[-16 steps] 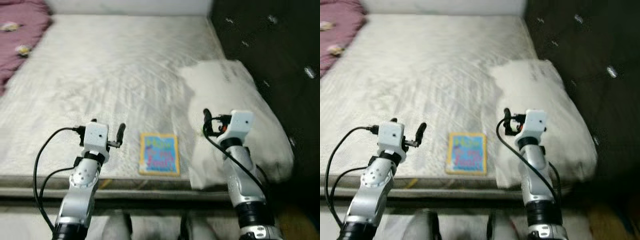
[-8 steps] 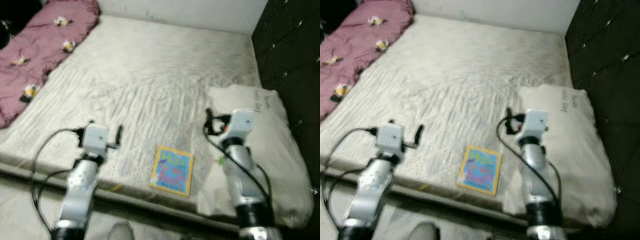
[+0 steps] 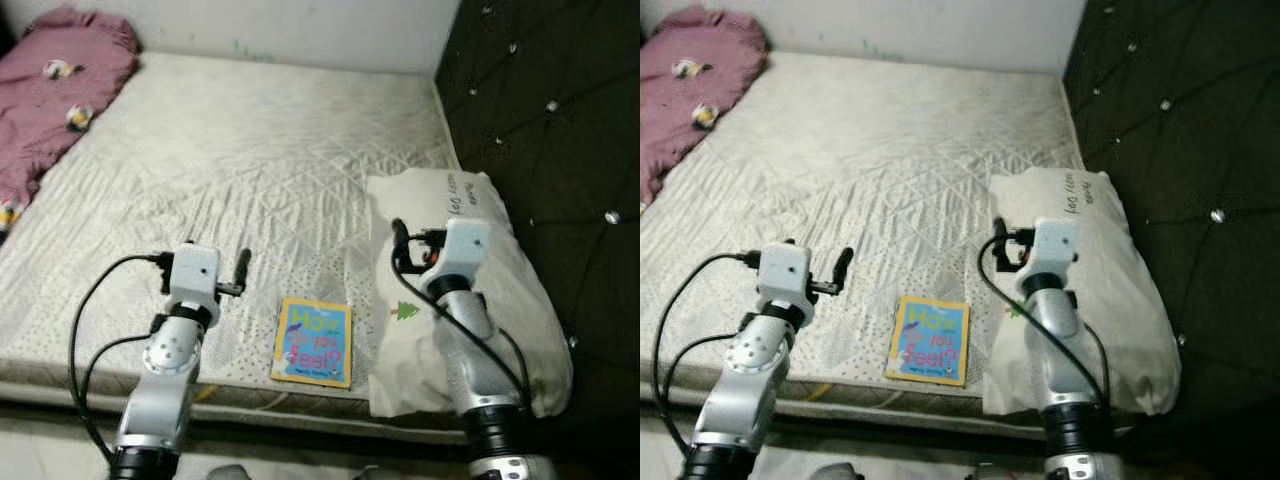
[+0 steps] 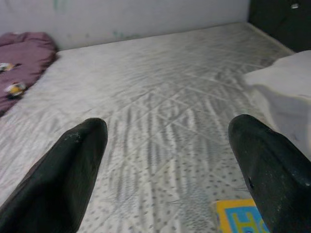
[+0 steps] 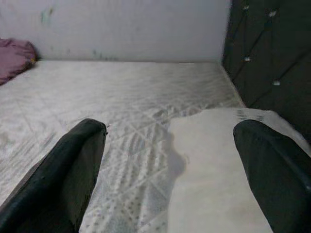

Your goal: Clean up the room

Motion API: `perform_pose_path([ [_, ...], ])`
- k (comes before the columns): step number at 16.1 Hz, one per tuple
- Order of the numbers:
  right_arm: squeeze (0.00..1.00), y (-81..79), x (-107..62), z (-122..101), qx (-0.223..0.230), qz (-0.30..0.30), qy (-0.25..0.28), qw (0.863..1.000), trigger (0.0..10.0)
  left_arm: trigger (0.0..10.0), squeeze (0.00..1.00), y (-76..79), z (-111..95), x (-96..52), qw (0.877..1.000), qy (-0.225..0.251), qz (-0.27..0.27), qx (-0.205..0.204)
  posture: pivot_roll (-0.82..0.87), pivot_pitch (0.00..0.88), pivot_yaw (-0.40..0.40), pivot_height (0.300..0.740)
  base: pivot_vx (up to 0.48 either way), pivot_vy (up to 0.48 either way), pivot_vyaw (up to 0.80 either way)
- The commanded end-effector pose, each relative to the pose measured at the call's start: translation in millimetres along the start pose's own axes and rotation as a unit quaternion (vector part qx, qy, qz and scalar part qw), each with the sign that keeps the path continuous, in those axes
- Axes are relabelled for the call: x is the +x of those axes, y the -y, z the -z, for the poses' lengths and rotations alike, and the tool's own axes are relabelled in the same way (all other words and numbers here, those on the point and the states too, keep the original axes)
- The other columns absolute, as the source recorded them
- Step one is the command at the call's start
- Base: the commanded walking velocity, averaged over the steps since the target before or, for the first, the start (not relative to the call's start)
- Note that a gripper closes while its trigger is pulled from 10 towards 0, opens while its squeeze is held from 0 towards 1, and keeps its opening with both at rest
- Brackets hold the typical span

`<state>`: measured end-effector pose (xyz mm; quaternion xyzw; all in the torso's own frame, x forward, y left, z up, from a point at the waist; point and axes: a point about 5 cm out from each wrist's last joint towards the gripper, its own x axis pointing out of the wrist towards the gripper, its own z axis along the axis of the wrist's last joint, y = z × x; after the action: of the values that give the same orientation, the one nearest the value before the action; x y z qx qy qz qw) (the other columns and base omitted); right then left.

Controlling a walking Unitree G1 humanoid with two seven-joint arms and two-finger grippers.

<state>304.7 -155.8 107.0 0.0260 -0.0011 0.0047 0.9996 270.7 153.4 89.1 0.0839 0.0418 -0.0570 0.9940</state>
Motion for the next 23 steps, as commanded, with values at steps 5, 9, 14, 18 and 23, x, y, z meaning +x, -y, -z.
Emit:
perform_pose_path([
  [5, 0.00, 7.0, -1.8, 2.4, -0.008, 0.011, -0.010, 1.000, 10.0, 10.0, 0.00, 3.4, -0.8, 3.3, 1.000, -0.006, 0.011, -0.001, -0.06, 0.000, -0.010, 0.740, 0.000, 0.480, -0.48],
  [9, 0.00, 2.8, -1.7, 3.1, -0.007, -0.001, -0.013, 1.000, 10.0, 10.0, 0.00, 7.6, -1.1, 4.1, 1.000, -0.006, 0.019, 0.002, -0.07, 0.000, -0.012, 0.740, 0.000, 0.480, 0.00],
  [14, 0.00, 2.1, -1.9, 5.3, -0.011, -0.007, -0.018, 1.000, 10.0, 10.0, 0.00, 9.6, -3.3, 5.3, 1.000, 0.001, 0.024, 0.002, -0.06, 0.000, -0.017, 0.740, 0.000, 0.192, 0.00],
  [18, 0.00, 1.2, -2.9, 6.6, -0.012, -0.009, -0.022, 1.000, 10.0, 10.0, 0.00, 7.2, -1.6, 5.8, 1.000, -0.007, 0.013, -0.011, -0.07, 0.000, -0.017, 0.740, 0.000, 0.311, 0.00],
  [23, 0.00, 2.2, -3.3, 7.2, -0.016, -0.010, -0.026, 0.999, 10.0, 10.0, 0.00, 6.8, -3.2, 6.6, 1.000, -0.005, 0.008, -0.016, -0.07, 0.000, -0.021, 0.740, 0.000, 0.480, 0.00],
])
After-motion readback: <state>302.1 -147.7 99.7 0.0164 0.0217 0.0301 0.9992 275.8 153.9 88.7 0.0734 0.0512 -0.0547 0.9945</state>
